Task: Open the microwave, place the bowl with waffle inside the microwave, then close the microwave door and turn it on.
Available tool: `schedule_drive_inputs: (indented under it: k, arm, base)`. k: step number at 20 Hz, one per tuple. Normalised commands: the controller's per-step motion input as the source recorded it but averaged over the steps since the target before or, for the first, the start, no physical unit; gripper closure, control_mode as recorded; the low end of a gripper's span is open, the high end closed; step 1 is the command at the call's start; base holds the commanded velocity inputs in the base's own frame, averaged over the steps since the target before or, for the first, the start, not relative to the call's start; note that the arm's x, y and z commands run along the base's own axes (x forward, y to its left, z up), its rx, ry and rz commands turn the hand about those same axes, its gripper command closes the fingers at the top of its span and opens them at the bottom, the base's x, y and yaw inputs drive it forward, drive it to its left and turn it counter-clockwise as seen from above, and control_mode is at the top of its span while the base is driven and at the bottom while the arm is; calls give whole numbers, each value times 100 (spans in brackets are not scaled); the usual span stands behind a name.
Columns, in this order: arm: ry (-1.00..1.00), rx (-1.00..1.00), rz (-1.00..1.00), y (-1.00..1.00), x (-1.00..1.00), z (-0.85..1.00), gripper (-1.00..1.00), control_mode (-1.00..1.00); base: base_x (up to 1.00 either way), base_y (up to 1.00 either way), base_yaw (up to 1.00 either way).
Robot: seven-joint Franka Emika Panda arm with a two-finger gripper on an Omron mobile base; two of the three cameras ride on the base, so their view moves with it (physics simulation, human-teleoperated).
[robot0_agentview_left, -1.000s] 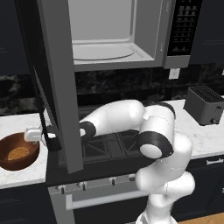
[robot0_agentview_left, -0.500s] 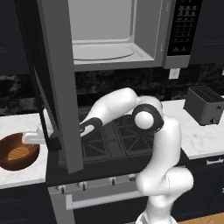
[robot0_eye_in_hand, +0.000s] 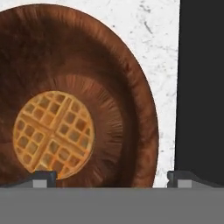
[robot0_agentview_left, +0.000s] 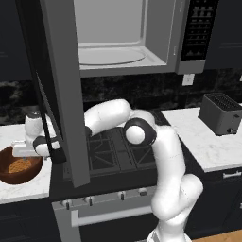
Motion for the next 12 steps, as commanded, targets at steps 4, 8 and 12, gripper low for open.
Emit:
schedule_drive_inputs:
  k: [4, 8, 12]
  arm:
    - [19, -16, -16, -14, 18, -19, -100, -100]
    - [10, -12, -11, 3, 15, -11, -100, -100]
    - [1, -18, -2, 3, 6, -70, -100, -100]
  base:
    - [0, 0, 0]
    - [0, 0, 0]
    - [0, 0, 0]
